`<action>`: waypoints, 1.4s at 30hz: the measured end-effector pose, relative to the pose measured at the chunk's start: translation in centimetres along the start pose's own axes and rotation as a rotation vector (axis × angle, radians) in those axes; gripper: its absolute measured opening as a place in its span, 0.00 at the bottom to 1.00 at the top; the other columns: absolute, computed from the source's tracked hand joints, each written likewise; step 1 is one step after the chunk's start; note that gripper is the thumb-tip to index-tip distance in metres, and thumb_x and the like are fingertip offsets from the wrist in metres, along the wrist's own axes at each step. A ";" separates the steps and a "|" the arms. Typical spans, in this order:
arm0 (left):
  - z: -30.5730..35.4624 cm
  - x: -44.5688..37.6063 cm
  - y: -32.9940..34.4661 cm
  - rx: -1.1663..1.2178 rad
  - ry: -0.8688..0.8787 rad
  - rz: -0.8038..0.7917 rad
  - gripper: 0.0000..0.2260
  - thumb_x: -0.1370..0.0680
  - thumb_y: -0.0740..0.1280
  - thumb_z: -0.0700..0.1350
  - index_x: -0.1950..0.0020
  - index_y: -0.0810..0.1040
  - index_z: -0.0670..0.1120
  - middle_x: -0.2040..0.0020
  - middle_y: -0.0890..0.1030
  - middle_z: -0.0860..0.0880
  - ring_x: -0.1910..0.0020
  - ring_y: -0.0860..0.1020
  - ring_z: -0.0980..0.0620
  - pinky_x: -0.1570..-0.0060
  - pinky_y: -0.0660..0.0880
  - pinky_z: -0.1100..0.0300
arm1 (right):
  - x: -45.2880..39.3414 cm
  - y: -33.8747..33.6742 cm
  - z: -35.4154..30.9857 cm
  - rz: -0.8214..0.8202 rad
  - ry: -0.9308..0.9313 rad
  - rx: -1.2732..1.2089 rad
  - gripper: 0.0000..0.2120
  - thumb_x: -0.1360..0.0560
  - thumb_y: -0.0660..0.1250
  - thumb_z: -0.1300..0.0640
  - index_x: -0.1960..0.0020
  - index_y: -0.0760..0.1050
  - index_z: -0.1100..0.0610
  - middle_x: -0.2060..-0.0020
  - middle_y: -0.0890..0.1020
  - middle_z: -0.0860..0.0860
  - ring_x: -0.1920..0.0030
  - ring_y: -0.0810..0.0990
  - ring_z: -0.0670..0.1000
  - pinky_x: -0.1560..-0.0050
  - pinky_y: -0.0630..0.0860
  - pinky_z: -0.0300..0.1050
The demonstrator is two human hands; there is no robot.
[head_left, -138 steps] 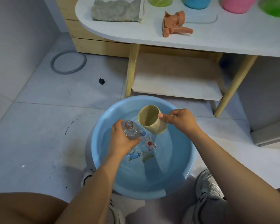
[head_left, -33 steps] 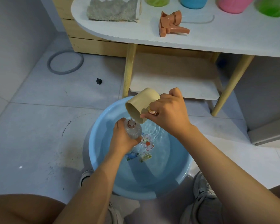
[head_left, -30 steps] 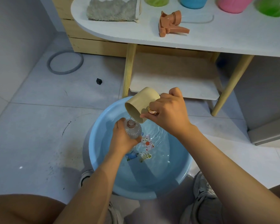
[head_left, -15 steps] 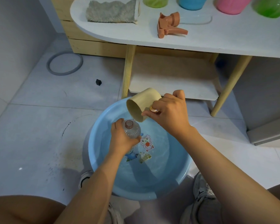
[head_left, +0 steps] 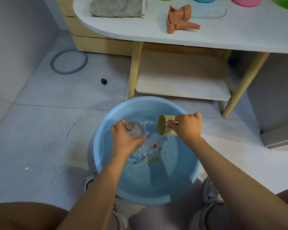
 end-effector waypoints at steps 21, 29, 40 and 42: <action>-1.0 -0.3 -0.2 -0.019 -0.042 -0.076 0.43 0.38 0.81 0.46 0.28 0.63 0.46 0.33 0.68 0.47 0.35 0.69 0.49 0.38 0.65 0.62 | 2.0 6.1 -2.5 -0.355 -0.212 0.441 0.22 0.34 0.72 0.57 0.75 0.59 0.54 0.80 0.64 0.48 0.75 0.60 0.50 0.56 0.53 0.45; -1.2 0.1 -0.5 -0.061 -0.014 -0.050 0.39 0.38 0.80 0.45 0.31 0.66 0.51 0.39 0.64 0.47 0.40 0.68 0.50 0.45 0.63 0.67 | 1.6 6.0 -0.1 -0.297 0.046 -0.272 0.19 0.26 0.65 0.41 0.71 0.70 0.50 0.74 0.73 0.47 0.65 0.70 0.54 0.54 0.59 0.43; -0.6 0.2 -0.7 -0.053 0.020 -0.011 0.36 0.39 0.80 0.46 0.34 0.69 0.50 0.39 0.67 0.47 0.41 0.71 0.48 0.45 0.66 0.64 | 2.1 3.1 2.4 -0.313 0.362 -1.007 0.27 0.32 0.76 0.50 0.76 0.60 0.54 0.78 0.63 0.48 0.75 0.59 0.48 0.72 0.57 0.41; -0.4 0.1 -0.7 -0.038 0.011 -0.012 0.37 0.39 0.80 0.48 0.33 0.68 0.49 0.38 0.69 0.47 0.40 0.72 0.49 0.43 0.68 0.62 | 2.1 2.5 2.5 -0.296 0.355 -1.076 0.28 0.33 0.76 0.51 0.77 0.58 0.53 0.79 0.61 0.47 0.73 0.58 0.49 0.70 0.56 0.43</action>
Point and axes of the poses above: each hand's wrist, its own x-axis away from the middle knuckle, its own y-axis out of the palm, z = x × y, the point moved 2 cm from there along -x, towards the middle knuckle
